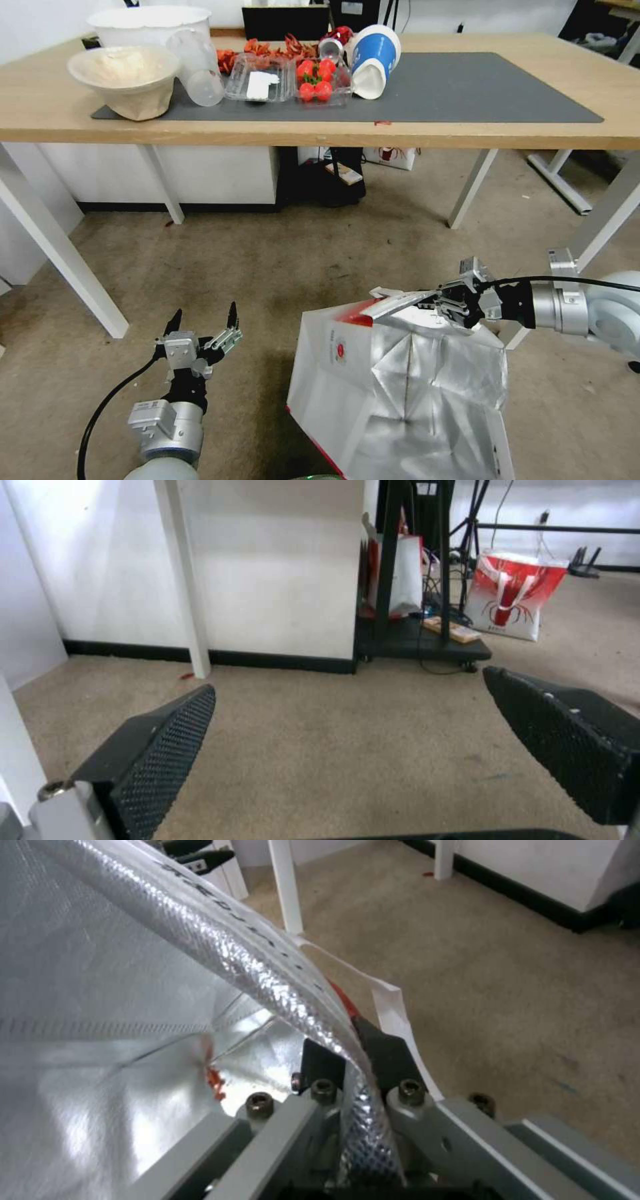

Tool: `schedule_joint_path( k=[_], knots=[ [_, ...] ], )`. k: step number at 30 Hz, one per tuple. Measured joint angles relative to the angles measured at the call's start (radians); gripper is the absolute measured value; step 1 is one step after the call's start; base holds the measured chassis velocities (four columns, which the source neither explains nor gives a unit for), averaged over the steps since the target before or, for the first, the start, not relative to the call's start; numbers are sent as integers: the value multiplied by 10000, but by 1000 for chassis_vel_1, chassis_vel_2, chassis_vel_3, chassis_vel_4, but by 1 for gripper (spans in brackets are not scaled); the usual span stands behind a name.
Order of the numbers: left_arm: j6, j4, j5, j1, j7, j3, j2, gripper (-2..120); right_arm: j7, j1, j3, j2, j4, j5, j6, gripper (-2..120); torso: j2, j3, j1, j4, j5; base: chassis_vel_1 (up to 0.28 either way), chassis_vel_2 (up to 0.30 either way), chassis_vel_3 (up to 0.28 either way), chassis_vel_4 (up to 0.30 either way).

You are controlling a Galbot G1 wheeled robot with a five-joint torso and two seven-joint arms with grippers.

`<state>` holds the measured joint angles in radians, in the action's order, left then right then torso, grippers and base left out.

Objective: Pick up the food delivery bag from the floor and place it on the table.

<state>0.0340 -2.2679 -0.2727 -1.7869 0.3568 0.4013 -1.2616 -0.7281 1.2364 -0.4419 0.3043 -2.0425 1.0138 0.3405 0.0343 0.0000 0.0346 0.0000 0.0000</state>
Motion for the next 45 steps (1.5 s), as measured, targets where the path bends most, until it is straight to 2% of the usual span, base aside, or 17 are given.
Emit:
schedule_joint_path(
  k=[12, 20, 45],
  knots=[
    [87, 0, 16, -20, -113, -24, -58, 100, -358, 22, 73, 21, -58, 196, 46, 0, 0, 0, 0, 0, 0, 0, 0, 0, 0],
    [534, 15, -286, -64, -353, -35, -112, 100, -403, 64, 91, 100, -66, 51, 10, 0, 36, 12, 0, 1, 0, 0, 0, 0, 0],
    [495, -19, -504, -59, -462, -13, -40, 100, -438, 206, 99, 323, -119, -201, -46, 0, 1062, 947, 99, 0, 0, 0, 0, 0, 0]
  ],
)
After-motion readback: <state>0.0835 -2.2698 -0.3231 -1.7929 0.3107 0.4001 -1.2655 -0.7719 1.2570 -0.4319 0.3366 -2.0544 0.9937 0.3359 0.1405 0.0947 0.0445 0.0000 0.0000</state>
